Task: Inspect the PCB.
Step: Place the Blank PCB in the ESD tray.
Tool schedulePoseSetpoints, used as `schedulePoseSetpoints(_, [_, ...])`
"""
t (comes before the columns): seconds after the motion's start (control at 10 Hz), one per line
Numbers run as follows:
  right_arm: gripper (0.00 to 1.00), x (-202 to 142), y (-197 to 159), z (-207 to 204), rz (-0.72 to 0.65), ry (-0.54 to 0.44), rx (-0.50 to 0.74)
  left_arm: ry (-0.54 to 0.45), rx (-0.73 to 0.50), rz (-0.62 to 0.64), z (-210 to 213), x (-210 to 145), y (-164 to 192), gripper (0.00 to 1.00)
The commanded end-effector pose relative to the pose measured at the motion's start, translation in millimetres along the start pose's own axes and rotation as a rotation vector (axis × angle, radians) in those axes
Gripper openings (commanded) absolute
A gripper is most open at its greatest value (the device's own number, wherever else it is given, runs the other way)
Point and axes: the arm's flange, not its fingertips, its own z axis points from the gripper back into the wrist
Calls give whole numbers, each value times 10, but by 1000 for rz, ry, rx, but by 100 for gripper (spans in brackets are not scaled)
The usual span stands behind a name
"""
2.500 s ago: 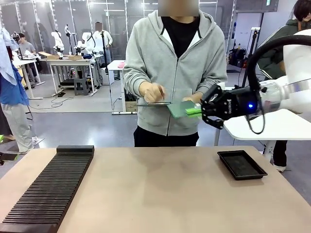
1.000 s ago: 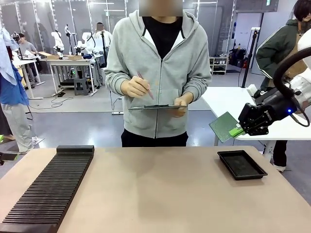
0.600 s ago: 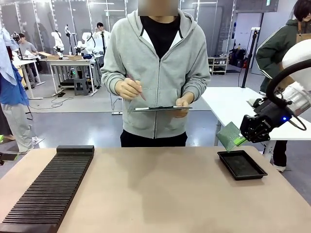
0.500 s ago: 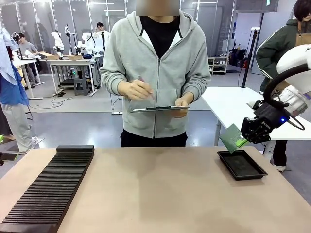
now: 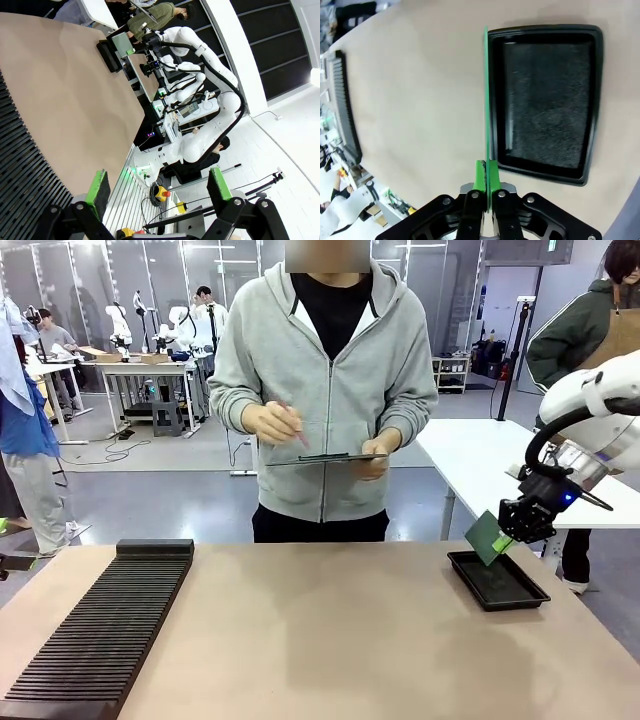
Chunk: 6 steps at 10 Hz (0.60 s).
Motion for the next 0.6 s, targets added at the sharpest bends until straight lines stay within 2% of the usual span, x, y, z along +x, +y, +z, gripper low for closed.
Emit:
schedulePoseSetpoints(0.0, [3, 108, -41, -103, -58, 11, -59, -1, 1, -3, 5, -4, -12, 100])
schedulePoseSetpoints(0.5, [3, 41, -103, -413, -35, 44, -97, -1, 1, -3, 5, -4, -12, 100])
